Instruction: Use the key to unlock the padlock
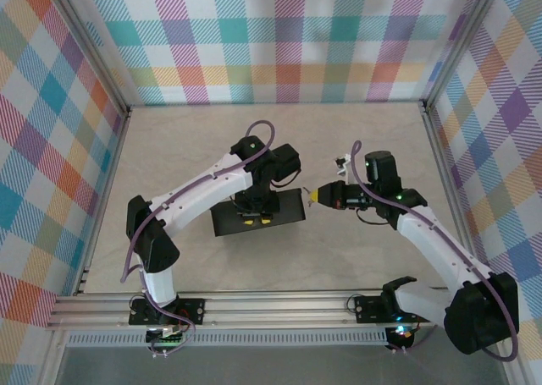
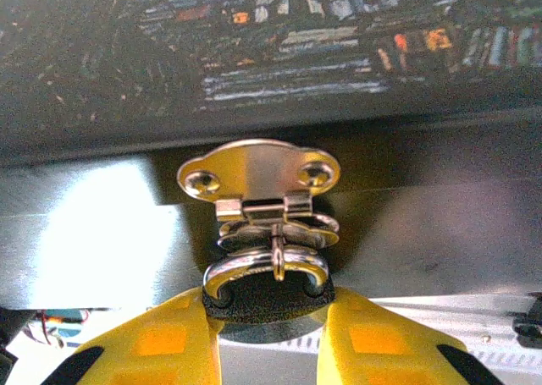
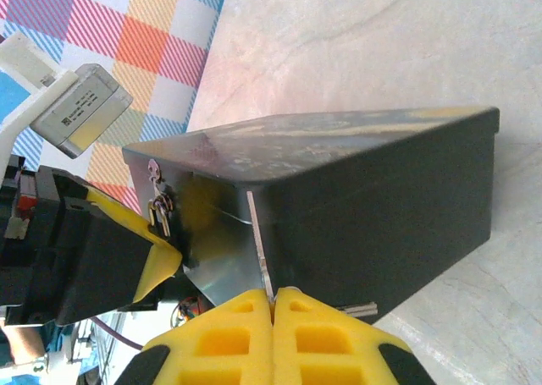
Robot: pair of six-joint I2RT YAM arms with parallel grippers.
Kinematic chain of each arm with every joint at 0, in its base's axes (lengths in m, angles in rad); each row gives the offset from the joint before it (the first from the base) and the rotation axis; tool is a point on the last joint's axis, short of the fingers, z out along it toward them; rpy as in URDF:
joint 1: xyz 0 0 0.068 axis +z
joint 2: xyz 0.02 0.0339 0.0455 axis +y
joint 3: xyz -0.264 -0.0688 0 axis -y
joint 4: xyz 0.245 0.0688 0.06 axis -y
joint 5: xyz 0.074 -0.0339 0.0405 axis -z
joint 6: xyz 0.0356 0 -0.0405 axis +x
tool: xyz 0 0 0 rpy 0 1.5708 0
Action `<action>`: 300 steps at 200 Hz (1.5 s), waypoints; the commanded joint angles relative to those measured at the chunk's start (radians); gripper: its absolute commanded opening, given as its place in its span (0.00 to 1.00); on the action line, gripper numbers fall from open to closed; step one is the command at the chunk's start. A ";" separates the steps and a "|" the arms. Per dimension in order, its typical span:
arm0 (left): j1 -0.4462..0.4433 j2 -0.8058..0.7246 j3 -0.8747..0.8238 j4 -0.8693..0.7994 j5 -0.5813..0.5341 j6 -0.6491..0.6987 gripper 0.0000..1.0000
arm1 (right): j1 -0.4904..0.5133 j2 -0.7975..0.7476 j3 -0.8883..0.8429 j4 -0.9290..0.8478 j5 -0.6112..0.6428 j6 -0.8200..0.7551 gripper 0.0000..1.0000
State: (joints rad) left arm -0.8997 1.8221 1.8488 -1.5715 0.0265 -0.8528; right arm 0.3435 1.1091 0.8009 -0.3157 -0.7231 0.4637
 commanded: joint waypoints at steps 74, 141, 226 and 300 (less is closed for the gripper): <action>0.063 0.011 0.082 -0.101 0.055 -0.001 0.37 | 0.031 0.004 0.060 -0.037 0.003 -0.013 0.03; 0.151 -0.002 0.056 0.022 0.020 0.075 0.50 | 0.032 -0.018 0.069 -0.086 0.020 -0.007 0.03; 0.160 -0.266 -0.174 0.110 -0.084 0.150 0.64 | 0.124 -0.028 0.079 -0.119 0.111 0.034 0.02; 0.147 -0.384 -0.392 0.090 -0.287 0.272 0.60 | 0.235 0.048 0.110 -0.006 0.118 0.114 0.02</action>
State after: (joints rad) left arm -0.7502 1.4841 1.5124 -1.4834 -0.1986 -0.6296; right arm 0.5480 1.1309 0.8673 -0.3794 -0.6037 0.5373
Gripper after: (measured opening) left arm 0.602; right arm 0.064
